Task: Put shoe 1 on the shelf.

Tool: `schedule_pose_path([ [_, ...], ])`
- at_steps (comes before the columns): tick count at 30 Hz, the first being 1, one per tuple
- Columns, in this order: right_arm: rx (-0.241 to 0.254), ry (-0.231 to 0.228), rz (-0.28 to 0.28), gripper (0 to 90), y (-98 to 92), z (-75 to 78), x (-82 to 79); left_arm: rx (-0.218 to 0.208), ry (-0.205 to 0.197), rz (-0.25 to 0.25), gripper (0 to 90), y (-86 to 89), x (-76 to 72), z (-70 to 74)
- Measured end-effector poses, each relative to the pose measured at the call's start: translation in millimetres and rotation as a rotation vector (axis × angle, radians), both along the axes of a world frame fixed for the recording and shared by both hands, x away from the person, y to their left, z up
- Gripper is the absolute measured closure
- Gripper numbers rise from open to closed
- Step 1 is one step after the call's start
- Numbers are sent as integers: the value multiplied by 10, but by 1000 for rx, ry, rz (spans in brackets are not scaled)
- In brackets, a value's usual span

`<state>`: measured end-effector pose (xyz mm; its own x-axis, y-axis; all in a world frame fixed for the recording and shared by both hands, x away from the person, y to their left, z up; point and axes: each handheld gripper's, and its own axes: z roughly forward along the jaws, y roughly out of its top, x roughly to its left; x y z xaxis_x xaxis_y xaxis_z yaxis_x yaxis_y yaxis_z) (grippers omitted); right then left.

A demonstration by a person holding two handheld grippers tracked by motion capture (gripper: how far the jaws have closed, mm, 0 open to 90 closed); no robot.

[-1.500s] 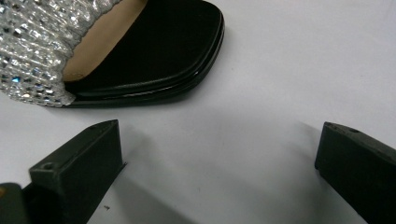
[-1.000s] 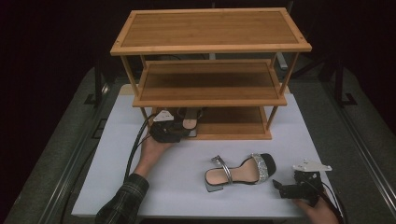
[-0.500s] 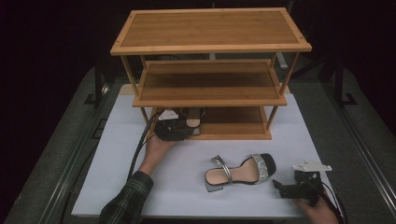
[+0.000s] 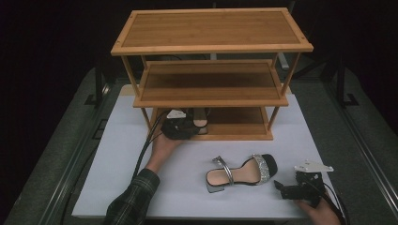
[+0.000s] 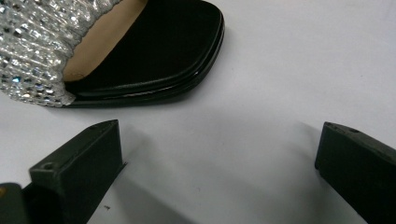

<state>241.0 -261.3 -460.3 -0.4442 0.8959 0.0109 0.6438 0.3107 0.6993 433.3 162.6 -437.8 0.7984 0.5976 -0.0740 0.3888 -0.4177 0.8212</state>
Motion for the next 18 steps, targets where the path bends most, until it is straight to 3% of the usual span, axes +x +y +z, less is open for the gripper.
schedule_pose_path([
  [4,0,0,0,2,0,0,0,-1,7,3,499,7,-7,8],
  [8,0,0,0,2,0,0,0,-43,28,-8,480,42,-64,67],
  [10,0,0,0,2,0,0,0,-32,34,-18,485,81,-117,111],
  [12,0,0,0,2,0,0,0,-13,13,-26,491,118,-180,138],
  [18,-1,0,0,2,1,0,-1,21,28,-59,566,211,-391,167],
])
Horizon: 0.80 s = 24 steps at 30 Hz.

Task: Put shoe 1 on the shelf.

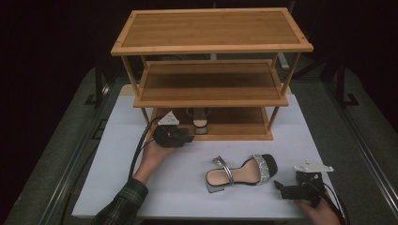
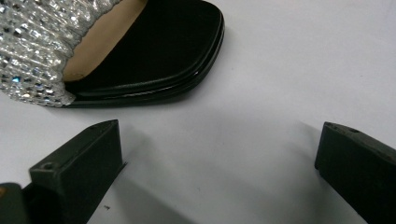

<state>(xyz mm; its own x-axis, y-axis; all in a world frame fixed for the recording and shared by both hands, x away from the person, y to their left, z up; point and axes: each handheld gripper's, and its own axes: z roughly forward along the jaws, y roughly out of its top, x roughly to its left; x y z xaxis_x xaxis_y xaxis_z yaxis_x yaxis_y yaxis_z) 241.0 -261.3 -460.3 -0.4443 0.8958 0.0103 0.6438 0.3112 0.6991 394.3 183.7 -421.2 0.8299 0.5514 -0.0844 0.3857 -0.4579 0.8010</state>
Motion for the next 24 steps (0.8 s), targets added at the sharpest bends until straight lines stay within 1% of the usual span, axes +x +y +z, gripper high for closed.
schedule_pose_path([
  [1,0,0,0,2,0,0,0,10,10,-2,590,40,-67,7],
  [2,0,0,0,2,0,0,0,10,10,-2,596,40,-67,7],
  [4,0,0,0,2,0,0,0,19,16,4,594,83,-144,7],
  [6,0,0,0,2,0,0,0,25,23,5,558,133,-217,-4],
  [7,0,0,0,2,0,0,0,37,30,8,548,192,-288,-8],
  [8,0,0,0,2,0,0,0,37,30,8,541,192,-288,-8],
  [11,0,0,0,2,0,0,0,37,32,16,533,295,-401,-4],
  [12,0,0,0,2,0,0,0,50,33,14,533,337,-431,0],
  [16,0,-1,0,2,0,0,0,51,27,34,500,483,-563,22],
  [17,0,-1,0,2,0,0,0,59,27,42,468,519,-597,32],
  [18,0,-1,0,2,0,0,0,79,14,45,468,559,-636,46],
  [19,0,-1,0,2,0,0,-1,87,4,48,461,600,-678,53],
  [20,-1,0,-1,2,1,1,0,83,1,54,433,643,-717,53],
  [21,-1,0,0,2,1,1,1,85,6,64,420,733,-791,49],
  [22,-1,1,-1,2,1,2,2,85,6,64,407,733,-791,49],
  [23,-1,2,-2,1,2,2,3,89,10,83,393,818,-861,34],
  [24,-1,2,-2,1,2,2,3,89,10,83,377,818,-861,34],
])
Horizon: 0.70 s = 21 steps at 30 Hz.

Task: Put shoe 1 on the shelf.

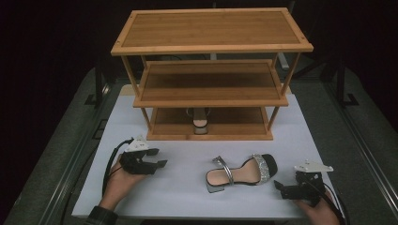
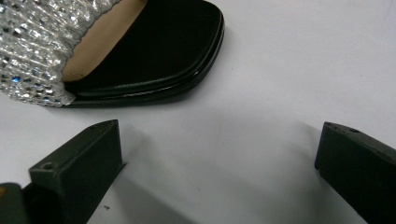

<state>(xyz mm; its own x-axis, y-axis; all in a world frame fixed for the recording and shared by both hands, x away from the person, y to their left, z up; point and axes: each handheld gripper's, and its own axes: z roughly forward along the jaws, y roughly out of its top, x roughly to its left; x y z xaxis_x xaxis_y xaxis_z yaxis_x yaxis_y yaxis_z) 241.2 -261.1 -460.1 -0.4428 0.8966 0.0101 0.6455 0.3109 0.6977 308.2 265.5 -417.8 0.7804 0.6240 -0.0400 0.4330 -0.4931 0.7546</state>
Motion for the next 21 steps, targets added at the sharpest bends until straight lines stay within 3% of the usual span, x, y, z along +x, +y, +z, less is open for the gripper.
schedule_pose_path([
  [2,-1,2,2,1,-2,2,4,3,7,22,350,130,-100,-20],
  [8,-1,6,2,1,-2,4,6,21,20,59,255,305,-270,-80],
  [9,-1,4,1,1,-1,2,4,52,23,75,225,362,-328,-113],
  [13,-4,3,4,1,-2,2,9,84,25,101,145,444,-399,-170],
  [17,-1,6,0,1,1,3,4,119,25,123,133,524,-458,-269],
  [21,-3,8,1,4,1,6,6,83,-2,125,129,572,-485,-334],
])
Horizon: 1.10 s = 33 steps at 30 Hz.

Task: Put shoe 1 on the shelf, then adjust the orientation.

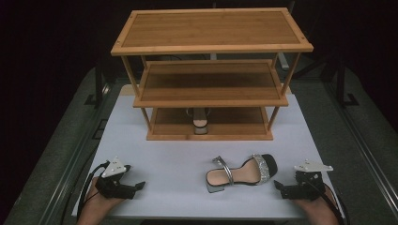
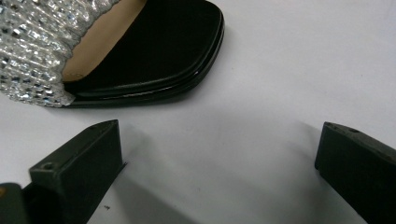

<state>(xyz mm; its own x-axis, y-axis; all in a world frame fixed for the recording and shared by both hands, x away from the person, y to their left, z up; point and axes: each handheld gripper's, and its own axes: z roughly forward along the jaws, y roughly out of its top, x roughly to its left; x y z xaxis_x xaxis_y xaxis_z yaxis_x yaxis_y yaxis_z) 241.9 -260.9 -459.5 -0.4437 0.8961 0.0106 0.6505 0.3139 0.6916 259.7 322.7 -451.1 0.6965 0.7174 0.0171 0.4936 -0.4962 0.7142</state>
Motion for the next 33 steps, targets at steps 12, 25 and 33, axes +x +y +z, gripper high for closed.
schedule_pose_path([
  [12,47,58,36,350,-41,143,-48,0,4,-1,128,2,4,-1],
  [25,142,34,147,829,127,251,-117,0,5,-1,128,1,6,-2],
  [33,151,36,196,895,213,251,-91,-1,6,-2,128,2,6,-2],
])
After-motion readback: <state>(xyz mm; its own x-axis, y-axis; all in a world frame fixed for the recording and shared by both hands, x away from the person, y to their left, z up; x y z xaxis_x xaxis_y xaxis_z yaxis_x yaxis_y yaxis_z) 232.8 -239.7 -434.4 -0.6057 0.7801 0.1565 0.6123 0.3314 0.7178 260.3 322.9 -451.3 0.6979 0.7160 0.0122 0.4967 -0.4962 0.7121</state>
